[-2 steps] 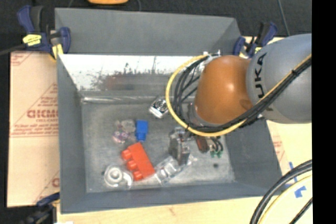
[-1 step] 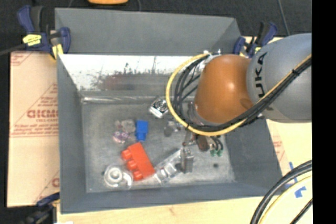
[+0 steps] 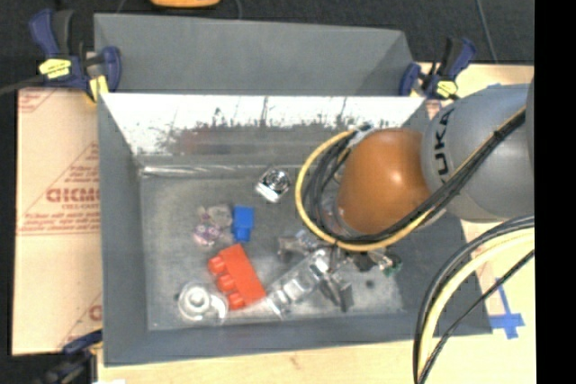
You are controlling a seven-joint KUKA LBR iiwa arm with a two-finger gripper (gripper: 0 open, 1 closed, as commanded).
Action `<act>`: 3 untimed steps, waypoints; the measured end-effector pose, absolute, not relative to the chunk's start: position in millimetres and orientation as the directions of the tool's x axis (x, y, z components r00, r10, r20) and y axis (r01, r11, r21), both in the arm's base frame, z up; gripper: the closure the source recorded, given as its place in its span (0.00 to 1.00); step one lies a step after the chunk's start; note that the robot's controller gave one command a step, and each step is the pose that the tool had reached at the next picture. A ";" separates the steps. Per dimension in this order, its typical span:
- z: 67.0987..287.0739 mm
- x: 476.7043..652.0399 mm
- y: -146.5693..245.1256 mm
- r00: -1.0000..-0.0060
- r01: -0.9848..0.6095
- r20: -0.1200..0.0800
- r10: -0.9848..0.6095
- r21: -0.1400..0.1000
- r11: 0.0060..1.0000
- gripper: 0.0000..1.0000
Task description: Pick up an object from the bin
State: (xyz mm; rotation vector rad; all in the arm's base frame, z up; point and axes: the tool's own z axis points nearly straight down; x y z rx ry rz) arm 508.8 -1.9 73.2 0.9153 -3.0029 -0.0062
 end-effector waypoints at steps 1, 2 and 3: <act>73.7 508.7 -4.2 -0.831 -0.556 0.006 -0.556 0.003 0.831 1.00; 176.5 504.2 4.5 -0.842 -0.539 -0.006 -0.539 -0.004 0.842 1.00; 248.1 500.6 8.9 -0.853 -0.522 -0.007 -0.522 -0.005 0.853 1.00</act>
Offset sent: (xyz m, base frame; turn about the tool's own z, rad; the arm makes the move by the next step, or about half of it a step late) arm 0.0000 0.0000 0.0000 0.0000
